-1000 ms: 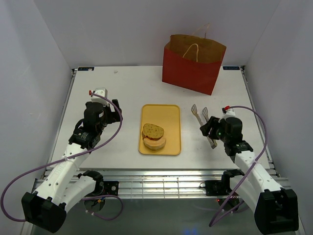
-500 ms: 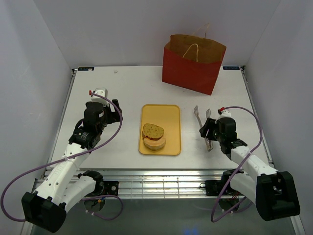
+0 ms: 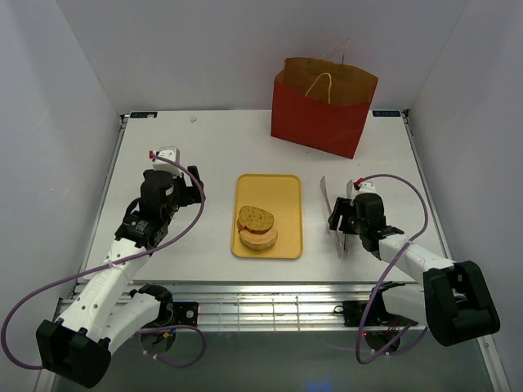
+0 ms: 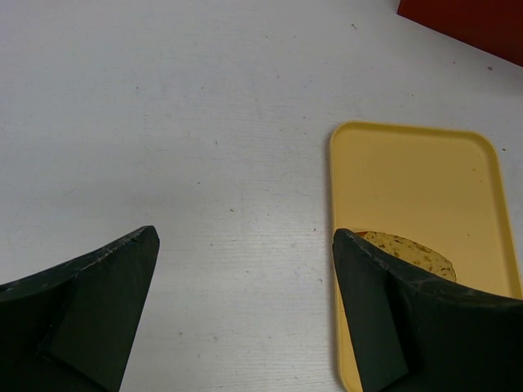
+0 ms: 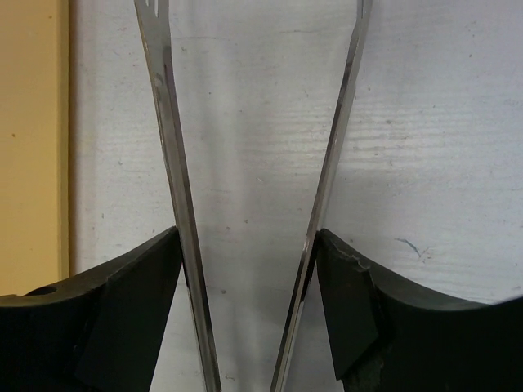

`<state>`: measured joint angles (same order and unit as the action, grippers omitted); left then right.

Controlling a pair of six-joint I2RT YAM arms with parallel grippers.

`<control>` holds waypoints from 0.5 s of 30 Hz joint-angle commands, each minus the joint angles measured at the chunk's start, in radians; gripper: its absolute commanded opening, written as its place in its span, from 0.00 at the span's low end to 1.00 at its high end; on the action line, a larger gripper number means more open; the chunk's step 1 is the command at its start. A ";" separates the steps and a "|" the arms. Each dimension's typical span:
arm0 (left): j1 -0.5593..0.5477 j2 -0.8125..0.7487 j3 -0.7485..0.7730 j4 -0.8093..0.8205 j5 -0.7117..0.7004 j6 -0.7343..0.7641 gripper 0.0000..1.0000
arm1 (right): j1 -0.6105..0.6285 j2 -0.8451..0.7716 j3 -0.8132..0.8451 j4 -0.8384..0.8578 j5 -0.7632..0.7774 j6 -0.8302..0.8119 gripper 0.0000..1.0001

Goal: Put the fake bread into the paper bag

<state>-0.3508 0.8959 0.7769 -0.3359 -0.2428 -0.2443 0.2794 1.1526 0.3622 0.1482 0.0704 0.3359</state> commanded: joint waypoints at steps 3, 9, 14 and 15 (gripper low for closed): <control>-0.005 -0.005 0.015 0.006 0.014 0.004 0.98 | 0.035 0.018 0.070 0.019 0.065 -0.034 0.73; -0.007 -0.005 0.013 0.006 0.019 0.004 0.98 | 0.083 0.056 0.090 -0.005 0.135 -0.044 0.78; -0.007 -0.005 0.015 0.006 0.016 0.004 0.98 | 0.106 0.065 0.110 -0.041 0.160 -0.034 0.80; -0.007 -0.005 0.013 0.006 0.014 0.004 0.98 | 0.107 0.058 0.124 -0.051 0.166 -0.032 0.80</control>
<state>-0.3511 0.8959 0.7769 -0.3359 -0.2359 -0.2443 0.3763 1.2175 0.4278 0.1104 0.1852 0.3092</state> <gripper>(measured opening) 0.979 0.798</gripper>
